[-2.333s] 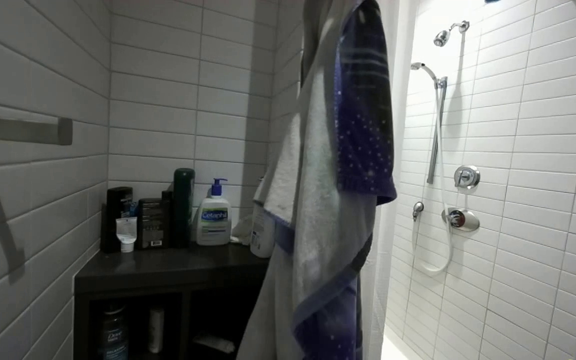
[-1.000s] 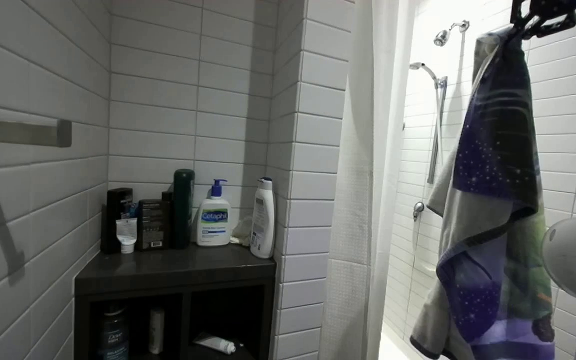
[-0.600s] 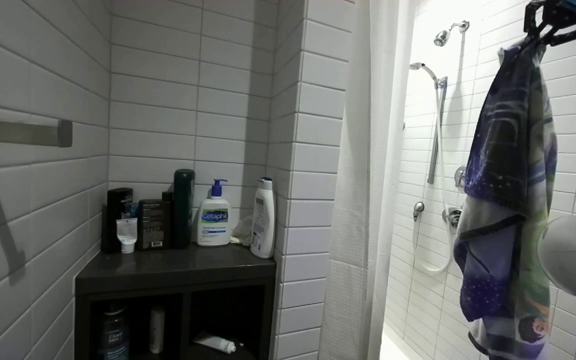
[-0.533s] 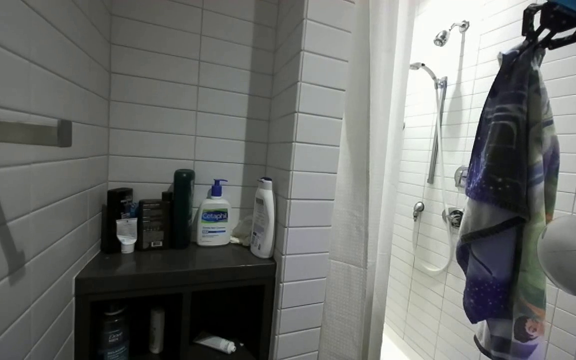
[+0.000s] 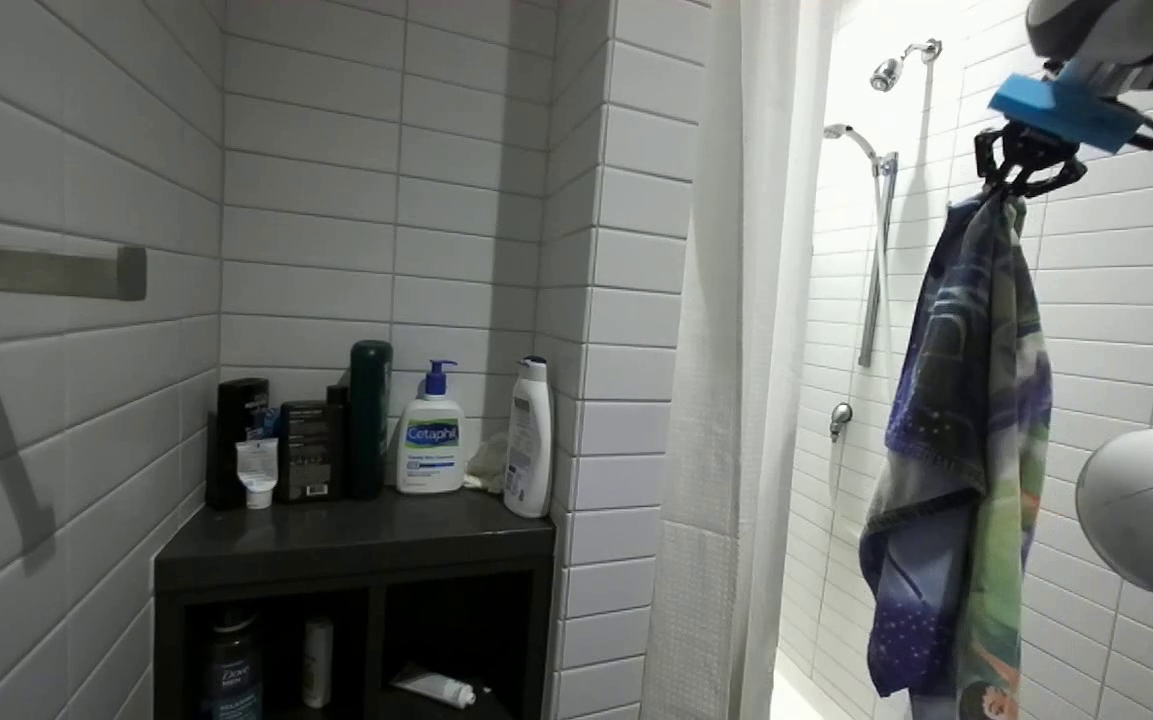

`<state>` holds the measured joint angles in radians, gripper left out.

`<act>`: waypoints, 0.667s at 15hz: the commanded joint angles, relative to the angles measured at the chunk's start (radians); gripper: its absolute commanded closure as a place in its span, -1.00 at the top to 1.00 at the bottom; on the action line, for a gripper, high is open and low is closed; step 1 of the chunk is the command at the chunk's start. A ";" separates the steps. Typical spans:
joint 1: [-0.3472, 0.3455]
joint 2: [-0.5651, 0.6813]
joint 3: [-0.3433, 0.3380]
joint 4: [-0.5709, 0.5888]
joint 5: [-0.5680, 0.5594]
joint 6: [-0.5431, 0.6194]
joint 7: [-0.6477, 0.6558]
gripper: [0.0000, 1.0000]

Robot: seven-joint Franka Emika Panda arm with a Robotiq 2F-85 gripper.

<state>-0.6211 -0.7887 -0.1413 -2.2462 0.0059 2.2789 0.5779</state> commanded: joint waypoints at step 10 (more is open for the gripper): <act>0.159 0.244 -0.117 0.255 0.041 -0.242 -0.120 -0.95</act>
<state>-0.4820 -0.5796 -0.2387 -2.0747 0.0393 2.1006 0.4808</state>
